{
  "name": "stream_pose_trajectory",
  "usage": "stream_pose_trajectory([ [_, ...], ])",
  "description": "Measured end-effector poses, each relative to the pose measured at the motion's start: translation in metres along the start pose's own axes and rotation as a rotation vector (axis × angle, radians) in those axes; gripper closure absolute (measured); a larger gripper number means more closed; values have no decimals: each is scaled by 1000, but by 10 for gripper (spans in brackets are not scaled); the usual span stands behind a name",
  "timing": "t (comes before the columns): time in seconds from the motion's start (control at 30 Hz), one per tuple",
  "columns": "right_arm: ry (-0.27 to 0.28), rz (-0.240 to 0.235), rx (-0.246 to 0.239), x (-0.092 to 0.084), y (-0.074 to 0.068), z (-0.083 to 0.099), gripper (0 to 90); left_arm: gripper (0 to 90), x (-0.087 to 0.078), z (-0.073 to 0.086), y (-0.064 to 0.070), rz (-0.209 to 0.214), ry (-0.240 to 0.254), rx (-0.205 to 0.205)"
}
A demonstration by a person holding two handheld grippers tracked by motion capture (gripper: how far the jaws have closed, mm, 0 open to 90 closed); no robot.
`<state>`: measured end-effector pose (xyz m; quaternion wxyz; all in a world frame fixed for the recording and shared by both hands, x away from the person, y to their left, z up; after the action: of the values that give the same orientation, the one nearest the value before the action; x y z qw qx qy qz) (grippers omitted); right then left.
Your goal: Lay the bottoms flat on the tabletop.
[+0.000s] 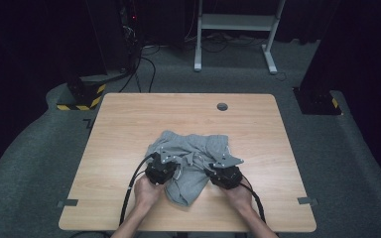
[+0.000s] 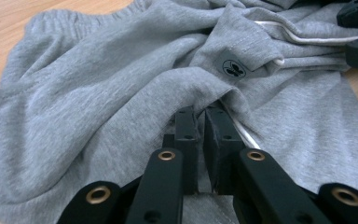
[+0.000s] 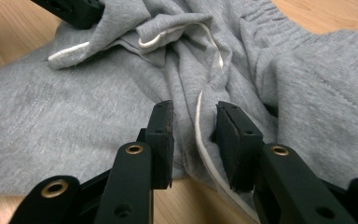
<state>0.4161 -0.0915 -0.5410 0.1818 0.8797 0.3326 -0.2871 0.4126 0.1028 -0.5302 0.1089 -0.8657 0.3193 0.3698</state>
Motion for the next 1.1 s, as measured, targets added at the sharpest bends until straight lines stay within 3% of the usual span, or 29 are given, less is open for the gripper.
stream_pose_trajectory([
  [0.03, 2, 3, 1, 0, -1, 0, 667, 826, -2, 0, 2, 4, 11, 4],
  [0.17, 43, 21, -13, -9, -3, -4, 667, 573, -8, -5, 11, 15, 52, 12],
  [0.23, 61, 7, -23, -16, -7, -8, 667, 513, -6, -6, 14, 12, 43, 22],
  [0.37, 47, -21, -48, -15, -16, -9, 666, 551, 4, -3, 10, -5, 3, 17],
  [0.5, -12, -57, -64, 0, -25, -5, 647, 727, 15, 0, 2, -32, -32, 21],
  [0.6, -34, -60, -62, 7, -25, -2, 648, 782, 19, 0, -2, -34, -43, 22],
  [0.67, -68, -55, -70, 15, -25, 2, 649, 824, 17, 0, -4, -25, -37, 20],
  [0.8, -63, -2, -104, 20, -25, 1, 661, 848, 10, -5, -8, -11, -26, 16],
  [1.0, -65, 16, -90, 24, -20, 0, 664, 850, -10, -12, -18, 1, 32, -9],
  [1.1, -67, 30, -89, 26, -17, -1, 663, 855, -21, -9, -28, -16, 48, -29],
])
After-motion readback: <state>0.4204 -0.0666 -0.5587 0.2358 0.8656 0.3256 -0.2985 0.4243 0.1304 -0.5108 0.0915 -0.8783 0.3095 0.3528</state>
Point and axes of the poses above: each handheld gripper's, and its own axes: x roughly forward along the jaws, z roughly out of its underside, y roughly to its right, the point moved 6 cm from there along x, roughly forward along the jaws, and after that the axes turned 7 degrees about z, right-handed, at the moved point
